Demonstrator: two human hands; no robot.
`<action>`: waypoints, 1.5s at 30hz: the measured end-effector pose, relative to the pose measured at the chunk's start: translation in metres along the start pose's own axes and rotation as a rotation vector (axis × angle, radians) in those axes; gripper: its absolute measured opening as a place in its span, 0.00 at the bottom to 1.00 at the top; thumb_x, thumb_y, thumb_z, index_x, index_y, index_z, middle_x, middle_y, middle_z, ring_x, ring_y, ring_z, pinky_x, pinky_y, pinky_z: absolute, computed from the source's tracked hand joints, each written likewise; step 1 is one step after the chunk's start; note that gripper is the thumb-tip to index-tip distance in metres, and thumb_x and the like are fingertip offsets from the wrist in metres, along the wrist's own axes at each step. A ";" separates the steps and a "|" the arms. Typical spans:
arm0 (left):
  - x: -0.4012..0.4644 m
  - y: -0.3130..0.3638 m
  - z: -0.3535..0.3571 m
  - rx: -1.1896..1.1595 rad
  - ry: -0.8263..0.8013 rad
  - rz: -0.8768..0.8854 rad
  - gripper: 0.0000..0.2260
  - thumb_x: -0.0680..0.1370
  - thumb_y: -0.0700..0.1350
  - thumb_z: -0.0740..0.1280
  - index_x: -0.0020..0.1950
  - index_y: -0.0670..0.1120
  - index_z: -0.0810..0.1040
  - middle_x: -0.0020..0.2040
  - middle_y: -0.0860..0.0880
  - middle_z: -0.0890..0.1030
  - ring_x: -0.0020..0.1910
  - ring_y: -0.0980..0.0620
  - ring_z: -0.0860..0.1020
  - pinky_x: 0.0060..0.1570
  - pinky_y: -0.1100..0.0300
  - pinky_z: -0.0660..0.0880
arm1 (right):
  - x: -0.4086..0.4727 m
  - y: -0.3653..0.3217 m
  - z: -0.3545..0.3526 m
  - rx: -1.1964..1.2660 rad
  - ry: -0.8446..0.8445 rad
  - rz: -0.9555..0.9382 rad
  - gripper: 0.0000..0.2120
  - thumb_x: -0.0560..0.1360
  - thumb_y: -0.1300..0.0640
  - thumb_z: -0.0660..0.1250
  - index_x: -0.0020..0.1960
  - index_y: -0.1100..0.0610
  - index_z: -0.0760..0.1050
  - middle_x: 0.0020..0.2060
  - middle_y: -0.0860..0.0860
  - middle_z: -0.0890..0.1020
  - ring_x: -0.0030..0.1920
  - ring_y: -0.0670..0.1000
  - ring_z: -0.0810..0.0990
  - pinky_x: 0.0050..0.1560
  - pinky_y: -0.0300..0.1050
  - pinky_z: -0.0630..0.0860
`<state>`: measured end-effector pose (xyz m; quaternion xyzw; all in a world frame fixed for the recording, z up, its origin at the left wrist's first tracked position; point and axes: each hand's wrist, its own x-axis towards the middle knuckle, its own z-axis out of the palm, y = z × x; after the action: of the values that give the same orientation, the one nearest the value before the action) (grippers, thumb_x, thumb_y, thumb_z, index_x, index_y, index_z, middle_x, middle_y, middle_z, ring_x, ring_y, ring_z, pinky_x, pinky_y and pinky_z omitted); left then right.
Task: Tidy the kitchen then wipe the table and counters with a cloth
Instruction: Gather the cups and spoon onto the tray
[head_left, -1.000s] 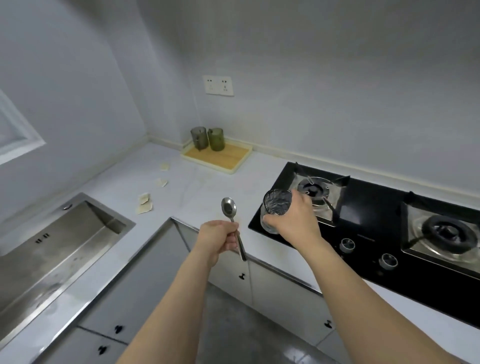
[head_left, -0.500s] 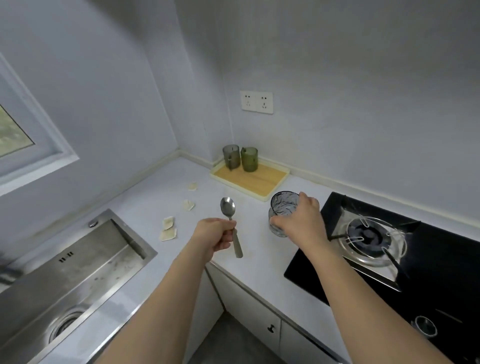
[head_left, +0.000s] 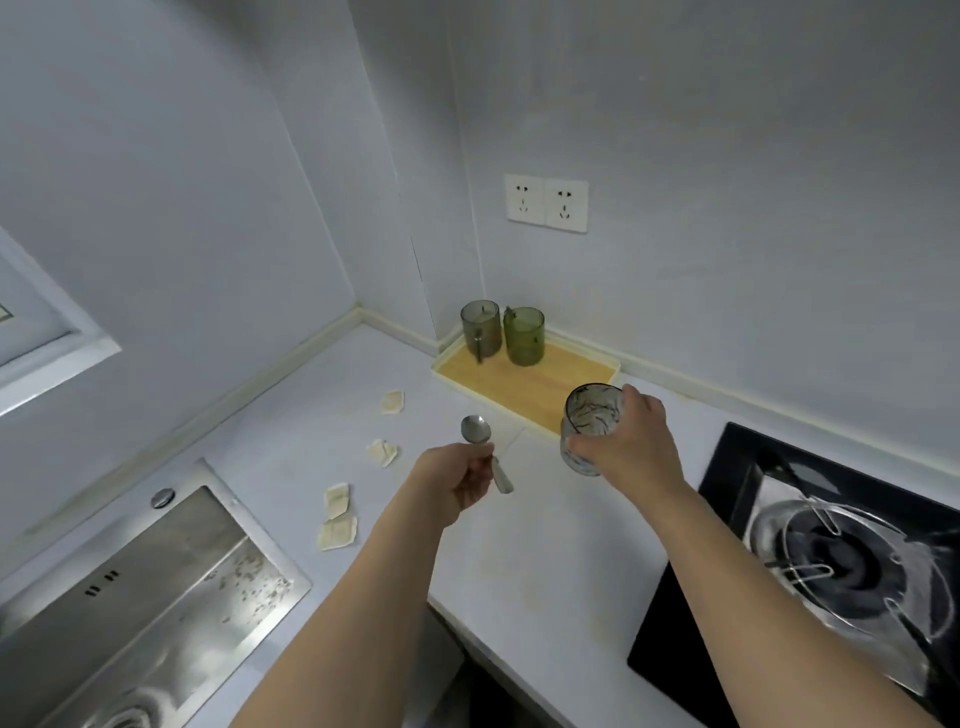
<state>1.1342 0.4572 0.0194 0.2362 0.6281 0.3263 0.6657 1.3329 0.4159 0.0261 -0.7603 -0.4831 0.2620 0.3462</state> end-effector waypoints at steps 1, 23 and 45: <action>0.015 0.006 0.003 0.002 -0.007 -0.015 0.03 0.76 0.36 0.70 0.44 0.37 0.78 0.32 0.45 0.77 0.24 0.55 0.75 0.24 0.66 0.73 | 0.012 -0.001 0.004 -0.002 0.002 0.021 0.38 0.64 0.47 0.76 0.68 0.57 0.64 0.62 0.52 0.66 0.59 0.54 0.72 0.50 0.43 0.70; 0.268 0.090 0.076 0.052 0.086 -0.240 0.05 0.76 0.37 0.70 0.47 0.36 0.77 0.38 0.41 0.82 0.33 0.49 0.81 0.33 0.58 0.82 | 0.237 -0.002 0.100 -0.130 0.022 0.265 0.41 0.65 0.51 0.77 0.72 0.58 0.60 0.67 0.54 0.65 0.64 0.56 0.70 0.57 0.44 0.69; 0.310 0.075 0.105 0.350 0.176 -0.224 0.05 0.78 0.37 0.63 0.52 0.38 0.77 0.47 0.39 0.82 0.43 0.44 0.83 0.34 0.56 0.82 | 0.272 0.024 0.129 -0.157 -0.050 0.231 0.50 0.69 0.49 0.75 0.78 0.56 0.46 0.76 0.53 0.51 0.75 0.55 0.55 0.72 0.51 0.61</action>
<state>1.2268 0.7448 -0.1275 0.2476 0.7531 0.1559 0.5892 1.3592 0.6928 -0.0906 -0.8290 -0.4198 0.2802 0.2410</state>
